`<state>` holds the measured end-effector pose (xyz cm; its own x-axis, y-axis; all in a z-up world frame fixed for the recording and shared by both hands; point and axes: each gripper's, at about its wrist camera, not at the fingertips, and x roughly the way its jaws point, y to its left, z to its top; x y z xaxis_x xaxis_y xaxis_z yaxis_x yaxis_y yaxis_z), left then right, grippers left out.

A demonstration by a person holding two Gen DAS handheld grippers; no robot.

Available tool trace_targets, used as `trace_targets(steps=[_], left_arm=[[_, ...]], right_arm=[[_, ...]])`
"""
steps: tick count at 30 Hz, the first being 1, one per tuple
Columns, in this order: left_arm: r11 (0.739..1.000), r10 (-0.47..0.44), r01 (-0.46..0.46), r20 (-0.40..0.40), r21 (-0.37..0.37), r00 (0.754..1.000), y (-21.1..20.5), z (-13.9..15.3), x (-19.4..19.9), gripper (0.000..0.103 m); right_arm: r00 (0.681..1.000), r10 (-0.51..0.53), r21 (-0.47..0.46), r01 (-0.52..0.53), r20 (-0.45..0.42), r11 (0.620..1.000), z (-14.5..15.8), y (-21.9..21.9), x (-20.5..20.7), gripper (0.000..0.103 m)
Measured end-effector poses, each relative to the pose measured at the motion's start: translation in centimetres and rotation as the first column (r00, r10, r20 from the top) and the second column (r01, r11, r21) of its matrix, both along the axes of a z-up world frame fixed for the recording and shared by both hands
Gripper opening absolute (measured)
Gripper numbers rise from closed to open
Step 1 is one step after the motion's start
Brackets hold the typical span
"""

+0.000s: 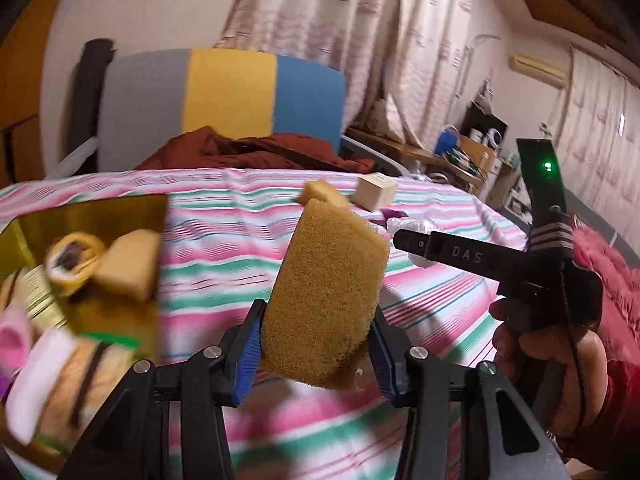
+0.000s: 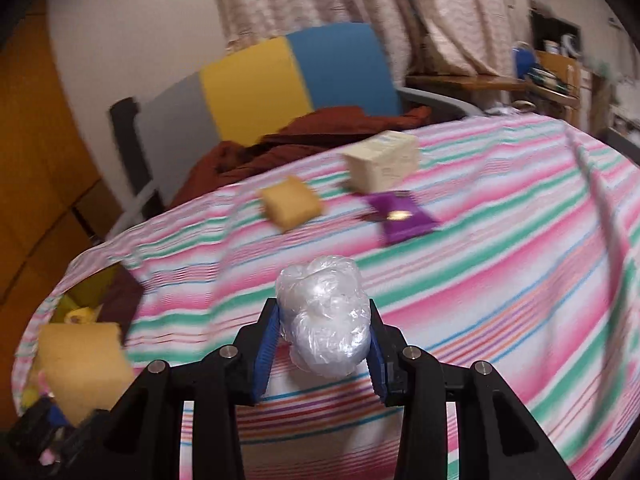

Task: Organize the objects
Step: 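Carry the sponge and bag over the gold tray and open both tools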

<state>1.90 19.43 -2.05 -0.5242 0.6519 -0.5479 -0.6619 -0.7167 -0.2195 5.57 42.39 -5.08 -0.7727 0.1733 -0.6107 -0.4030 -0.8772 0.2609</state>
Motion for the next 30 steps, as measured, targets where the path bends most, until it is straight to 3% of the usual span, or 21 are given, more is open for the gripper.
trace_targets(steps=[5, 10, 16, 21, 26, 30], left_arm=[[0.994, 0.101, -0.101, 0.001, 0.037, 0.995, -5.4, 1.2, -0.8, 0.048], [0.97, 0.24, -0.241, 0.009, 0.043, 0.971, -11.1, 1.8, -2.8, 0.048], [0.92, 0.39, -0.392, 0.043, 0.028, 0.92, -16.9, 1.3, -6.1, 0.048], [0.88, 0.474, -0.473, 0.058, -0.027, 0.879, -20.3, 0.3, -8.4, 0.049], [0.859, 0.511, -0.509, 0.107, -0.048, 0.853, -22.5, -0.9, -9.4, 0.049], [0.858, 0.513, -0.51, 0.116, -0.055, 0.851, -23.0, -1.4, -9.7, 0.049]], right_arm=[[0.991, 0.128, -0.01, -0.128, -0.026, 0.992, 1.6, -5.5, -1.4, 0.04], [0.963, 0.265, 0.006, -0.265, -0.041, 0.964, 3.2, -11.2, -3.3, 0.04], [0.917, 0.398, 0.02, -0.398, -0.015, 0.917, 3.5, -17.0, -5.6, 0.04], [0.898, 0.439, 0.03, -0.44, 0.02, 0.898, 2.7, -20.1, -7.5, 0.043], [0.904, 0.426, 0.048, -0.427, 0.016, 0.903, 2.6, -21.0, -7.6, 0.065], [0.909, 0.416, 0.04, -0.416, 0.003, 0.909, 2.8, -21.0, -6.9, 0.07]])
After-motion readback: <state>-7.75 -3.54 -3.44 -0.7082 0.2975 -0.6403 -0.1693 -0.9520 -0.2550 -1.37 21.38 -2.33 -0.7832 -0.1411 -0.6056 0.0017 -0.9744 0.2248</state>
